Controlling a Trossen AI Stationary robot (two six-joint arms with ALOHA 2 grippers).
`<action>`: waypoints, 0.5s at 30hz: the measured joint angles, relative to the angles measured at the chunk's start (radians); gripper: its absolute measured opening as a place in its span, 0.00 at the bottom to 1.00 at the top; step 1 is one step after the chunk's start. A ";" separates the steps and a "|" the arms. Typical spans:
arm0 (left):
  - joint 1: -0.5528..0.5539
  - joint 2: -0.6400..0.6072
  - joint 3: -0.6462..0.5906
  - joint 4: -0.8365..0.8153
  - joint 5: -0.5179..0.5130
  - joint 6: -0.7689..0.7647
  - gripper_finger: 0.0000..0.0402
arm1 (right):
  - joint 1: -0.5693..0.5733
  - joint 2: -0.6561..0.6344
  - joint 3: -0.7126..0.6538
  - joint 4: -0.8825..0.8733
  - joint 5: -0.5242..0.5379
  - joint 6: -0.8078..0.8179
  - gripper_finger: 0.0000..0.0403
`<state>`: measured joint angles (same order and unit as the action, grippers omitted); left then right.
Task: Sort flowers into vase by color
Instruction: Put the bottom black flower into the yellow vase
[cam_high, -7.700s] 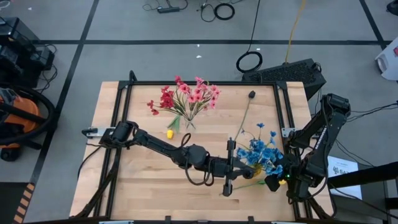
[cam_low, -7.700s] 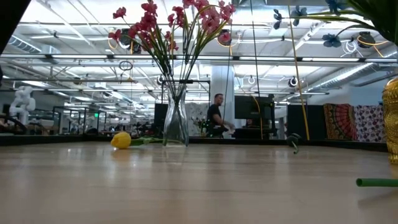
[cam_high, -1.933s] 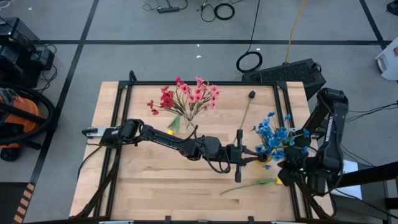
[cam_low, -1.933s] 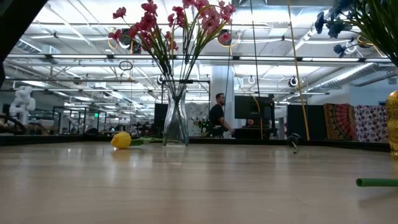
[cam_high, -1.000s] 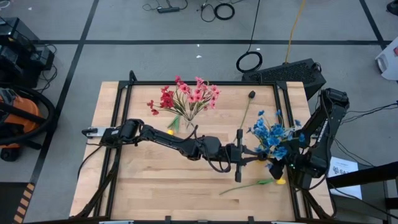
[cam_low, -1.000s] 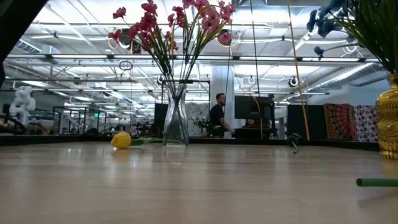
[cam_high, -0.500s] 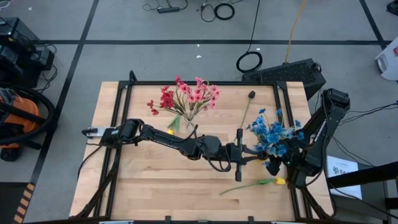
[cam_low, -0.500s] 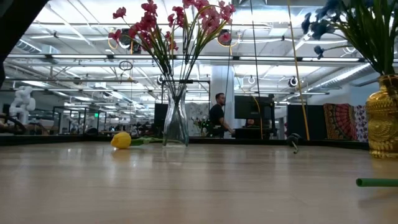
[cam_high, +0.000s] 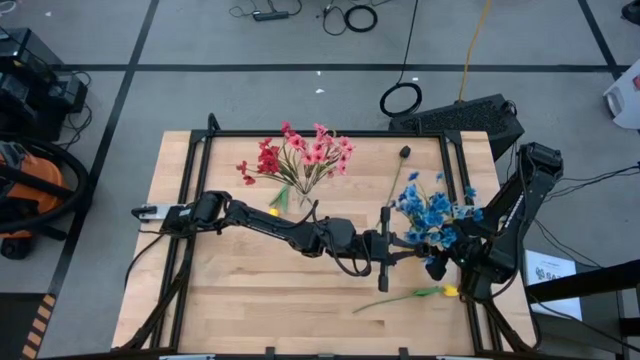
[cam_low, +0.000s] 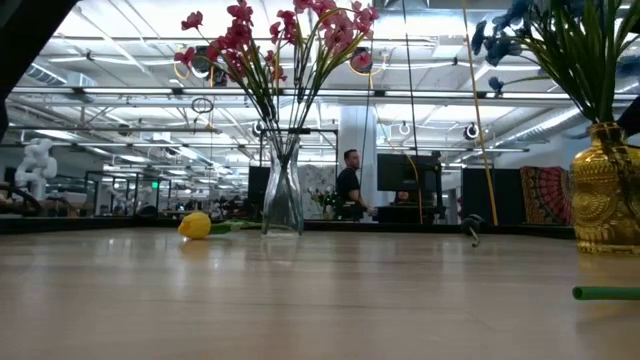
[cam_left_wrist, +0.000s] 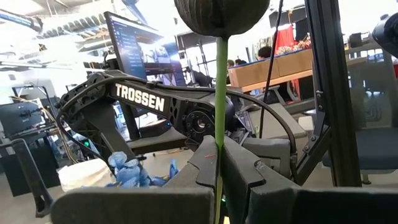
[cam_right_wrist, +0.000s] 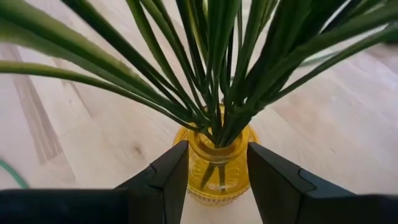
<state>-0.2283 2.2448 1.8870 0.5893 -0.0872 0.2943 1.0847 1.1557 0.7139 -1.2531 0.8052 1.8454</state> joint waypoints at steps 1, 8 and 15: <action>0.000 0.000 0.000 0.000 0.000 0.000 0.03 | 0.000 0.000 0.000 0.003 0.008 -0.001 0.38; 0.008 0.000 0.000 0.004 0.000 0.000 0.03 | -0.034 0.000 0.000 0.069 0.016 -0.101 0.38; 0.020 0.000 0.000 -0.008 0.000 -0.001 0.03 | -0.073 0.000 0.000 0.209 0.013 -0.267 0.38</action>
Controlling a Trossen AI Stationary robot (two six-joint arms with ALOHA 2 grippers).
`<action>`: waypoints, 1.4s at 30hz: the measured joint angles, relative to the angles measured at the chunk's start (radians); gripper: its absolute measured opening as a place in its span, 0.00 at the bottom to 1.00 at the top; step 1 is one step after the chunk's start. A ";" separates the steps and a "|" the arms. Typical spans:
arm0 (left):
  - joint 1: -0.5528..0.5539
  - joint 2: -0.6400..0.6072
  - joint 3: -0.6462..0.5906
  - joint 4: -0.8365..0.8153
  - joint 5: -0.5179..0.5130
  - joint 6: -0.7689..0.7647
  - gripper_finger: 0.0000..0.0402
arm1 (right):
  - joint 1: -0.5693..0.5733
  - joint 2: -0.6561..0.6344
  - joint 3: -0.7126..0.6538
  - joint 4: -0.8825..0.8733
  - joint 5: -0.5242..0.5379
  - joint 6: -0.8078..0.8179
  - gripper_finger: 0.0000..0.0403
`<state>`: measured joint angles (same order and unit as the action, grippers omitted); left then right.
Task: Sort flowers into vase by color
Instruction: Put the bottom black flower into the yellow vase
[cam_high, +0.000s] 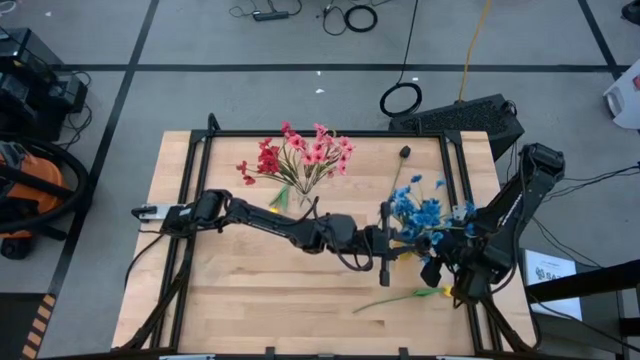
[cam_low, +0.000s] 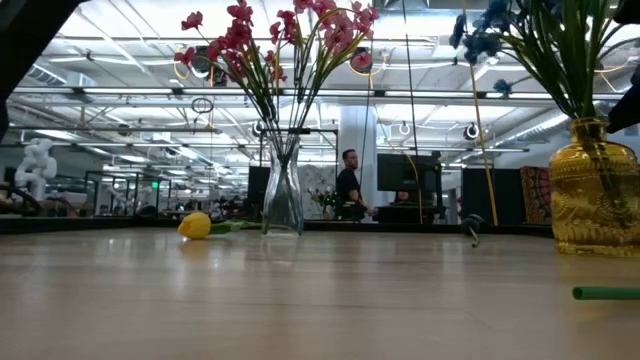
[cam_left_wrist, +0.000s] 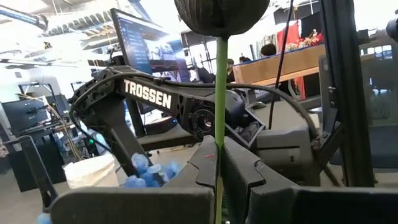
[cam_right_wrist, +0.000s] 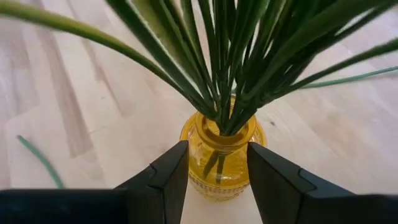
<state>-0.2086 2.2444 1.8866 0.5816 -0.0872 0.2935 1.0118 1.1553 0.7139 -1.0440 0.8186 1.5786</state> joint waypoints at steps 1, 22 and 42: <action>0.002 0.000 0.000 0.000 0.000 0.000 0.03 | -0.005 0.000 0.000 0.008 0.000 -0.003 0.38; 0.014 -0.002 -0.032 -0.145 -0.063 -0.197 0.03 | -0.025 0.000 0.000 0.079 -0.007 0.006 0.38; 0.018 -0.002 -0.112 -0.120 -0.069 -0.453 0.10 | -0.025 0.000 0.000 0.106 -0.009 -0.050 0.38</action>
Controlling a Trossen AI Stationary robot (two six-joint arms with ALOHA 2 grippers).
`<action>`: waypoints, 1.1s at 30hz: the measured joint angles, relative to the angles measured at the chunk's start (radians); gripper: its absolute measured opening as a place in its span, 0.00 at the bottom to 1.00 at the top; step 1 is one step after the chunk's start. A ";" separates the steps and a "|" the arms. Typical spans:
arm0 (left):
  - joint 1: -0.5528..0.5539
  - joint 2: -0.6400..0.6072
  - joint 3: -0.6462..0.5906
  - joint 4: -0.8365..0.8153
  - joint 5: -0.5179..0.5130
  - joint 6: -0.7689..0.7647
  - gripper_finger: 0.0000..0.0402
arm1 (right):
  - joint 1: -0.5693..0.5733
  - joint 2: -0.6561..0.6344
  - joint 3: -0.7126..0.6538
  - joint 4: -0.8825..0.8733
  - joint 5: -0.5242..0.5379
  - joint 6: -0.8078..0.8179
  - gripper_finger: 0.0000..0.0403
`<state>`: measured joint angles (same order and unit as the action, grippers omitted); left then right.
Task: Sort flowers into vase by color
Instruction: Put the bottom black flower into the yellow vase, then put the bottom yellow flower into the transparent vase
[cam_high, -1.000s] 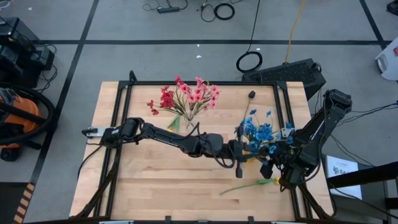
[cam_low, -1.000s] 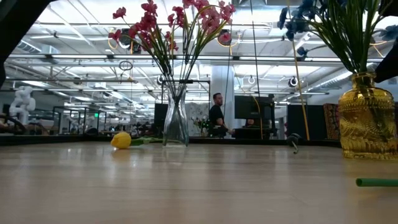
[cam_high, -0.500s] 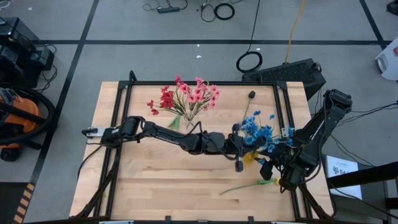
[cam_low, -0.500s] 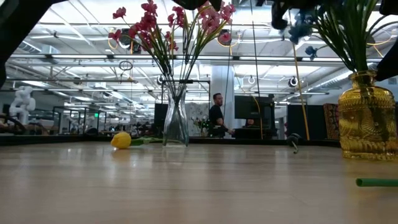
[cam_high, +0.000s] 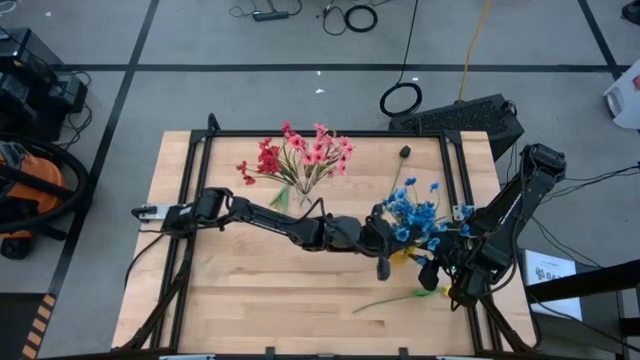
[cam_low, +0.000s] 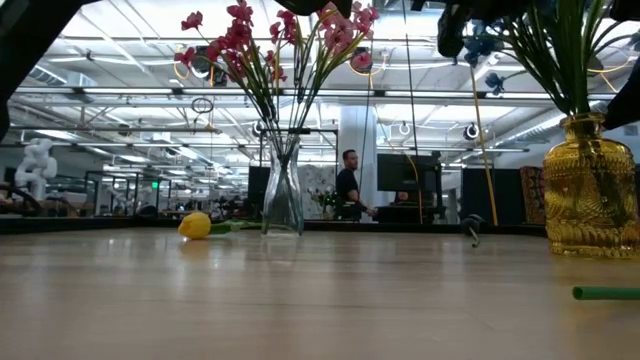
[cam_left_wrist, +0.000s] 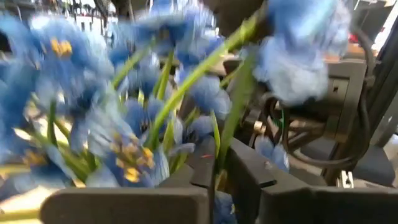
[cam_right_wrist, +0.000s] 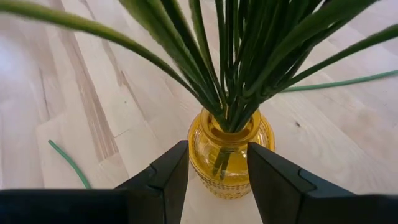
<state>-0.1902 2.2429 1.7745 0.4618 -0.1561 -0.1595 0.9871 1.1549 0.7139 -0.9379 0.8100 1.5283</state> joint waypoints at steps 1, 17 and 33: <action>0.000 0.000 0.000 -0.009 0.005 -0.011 0.13 | 0.000 0.000 0.000 0.000 0.000 -0.002 0.38; -0.016 -0.062 0.000 -0.193 0.001 -0.018 0.34 | 0.001 -0.040 0.070 -0.078 -0.214 0.004 0.38; -0.062 -0.187 0.001 -0.725 -0.024 -0.175 0.34 | 0.004 -0.071 0.230 -0.154 -0.446 0.068 0.35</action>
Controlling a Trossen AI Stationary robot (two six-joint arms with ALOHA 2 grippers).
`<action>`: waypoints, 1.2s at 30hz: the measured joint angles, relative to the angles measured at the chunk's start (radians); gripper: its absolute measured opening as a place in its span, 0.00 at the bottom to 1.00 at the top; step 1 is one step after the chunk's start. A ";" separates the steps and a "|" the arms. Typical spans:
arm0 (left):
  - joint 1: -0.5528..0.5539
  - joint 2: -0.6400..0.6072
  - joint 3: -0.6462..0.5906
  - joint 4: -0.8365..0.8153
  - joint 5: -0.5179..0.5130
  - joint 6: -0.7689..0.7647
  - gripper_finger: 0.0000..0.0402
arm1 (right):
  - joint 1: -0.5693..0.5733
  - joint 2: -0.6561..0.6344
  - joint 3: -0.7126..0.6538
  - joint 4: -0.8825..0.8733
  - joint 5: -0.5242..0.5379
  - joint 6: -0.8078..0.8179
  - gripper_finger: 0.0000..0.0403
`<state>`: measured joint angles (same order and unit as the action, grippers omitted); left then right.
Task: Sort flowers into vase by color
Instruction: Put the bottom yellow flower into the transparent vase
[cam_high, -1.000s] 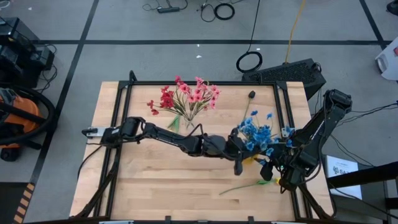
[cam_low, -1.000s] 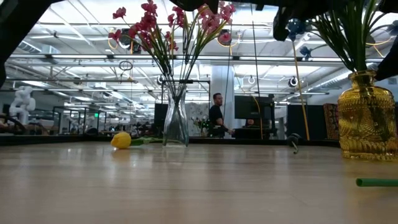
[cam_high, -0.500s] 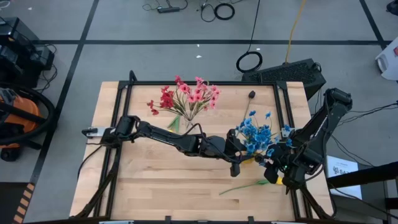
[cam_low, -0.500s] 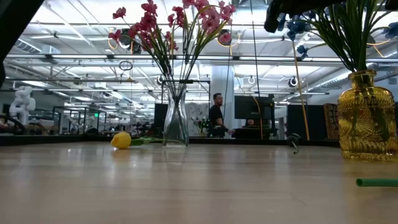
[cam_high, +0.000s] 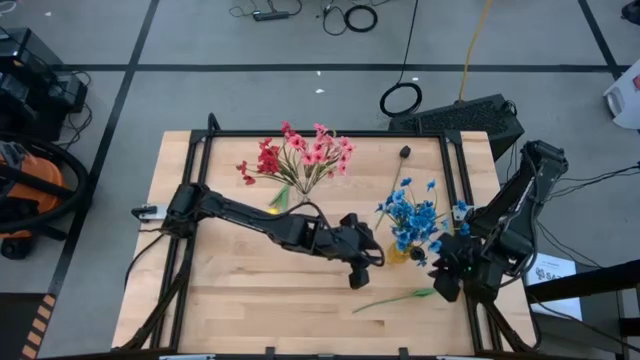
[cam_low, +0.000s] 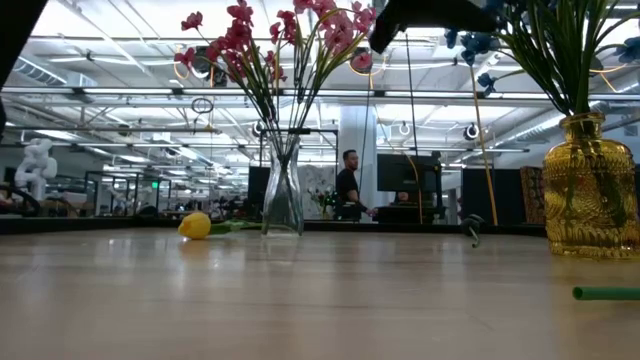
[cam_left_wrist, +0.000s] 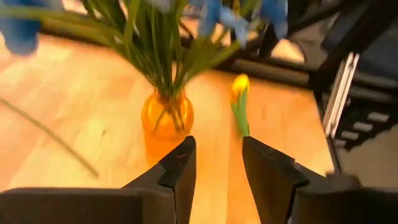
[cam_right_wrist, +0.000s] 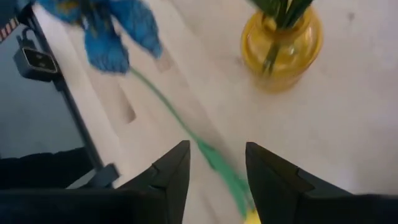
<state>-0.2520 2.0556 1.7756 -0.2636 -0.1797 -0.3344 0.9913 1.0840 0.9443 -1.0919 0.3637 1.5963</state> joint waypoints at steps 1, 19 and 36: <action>-0.007 0.000 0.000 -0.011 -0.004 0.000 0.34 | 0.004 0.000 0.000 0.003 -0.015 0.012 0.33; -0.081 -0.094 -0.218 -0.144 -0.075 -0.001 0.15 | 0.097 0.170 0.000 0.243 -0.082 0.370 0.00; -0.069 -0.624 -0.916 0.207 0.047 -0.019 0.02 | -0.096 0.451 0.211 0.179 -0.204 0.697 0.00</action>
<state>-0.3214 1.4312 0.8596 -0.0562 -0.1326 -0.3535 0.8957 1.5346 1.1550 -0.9127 0.1598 2.2934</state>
